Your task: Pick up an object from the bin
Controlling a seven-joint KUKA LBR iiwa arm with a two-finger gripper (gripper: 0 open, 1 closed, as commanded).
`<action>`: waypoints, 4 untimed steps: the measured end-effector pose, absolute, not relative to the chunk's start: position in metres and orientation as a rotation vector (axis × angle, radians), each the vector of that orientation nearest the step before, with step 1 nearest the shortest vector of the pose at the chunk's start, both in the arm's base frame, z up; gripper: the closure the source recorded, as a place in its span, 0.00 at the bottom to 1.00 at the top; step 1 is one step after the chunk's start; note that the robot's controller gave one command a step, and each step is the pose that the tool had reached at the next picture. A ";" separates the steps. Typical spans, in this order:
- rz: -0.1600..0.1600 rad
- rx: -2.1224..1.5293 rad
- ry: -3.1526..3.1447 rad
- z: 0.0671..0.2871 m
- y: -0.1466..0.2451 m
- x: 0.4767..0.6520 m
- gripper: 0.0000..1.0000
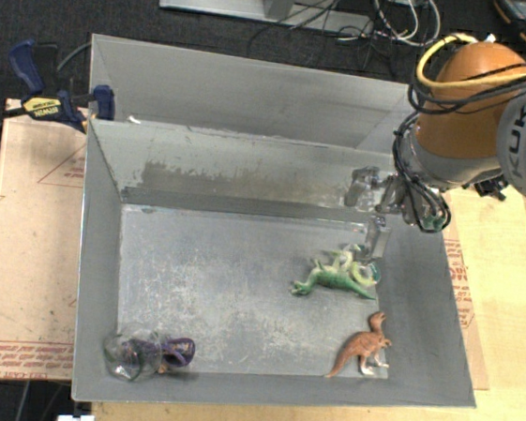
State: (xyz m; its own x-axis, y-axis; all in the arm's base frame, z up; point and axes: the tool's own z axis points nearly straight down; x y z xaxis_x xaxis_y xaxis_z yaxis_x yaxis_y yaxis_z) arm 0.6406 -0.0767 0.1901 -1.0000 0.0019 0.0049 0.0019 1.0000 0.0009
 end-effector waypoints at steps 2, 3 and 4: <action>-0.002 0.317 -3.126 0.087 -0.103 0.635 0.00; 0.002 0.185 -3.150 0.159 -0.115 0.632 0.00; -0.006 0.368 -3.120 0.098 -0.077 0.628 0.00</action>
Offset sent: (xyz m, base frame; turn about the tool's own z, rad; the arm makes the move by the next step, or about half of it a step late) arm -0.0087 -0.0306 -0.1201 -0.2341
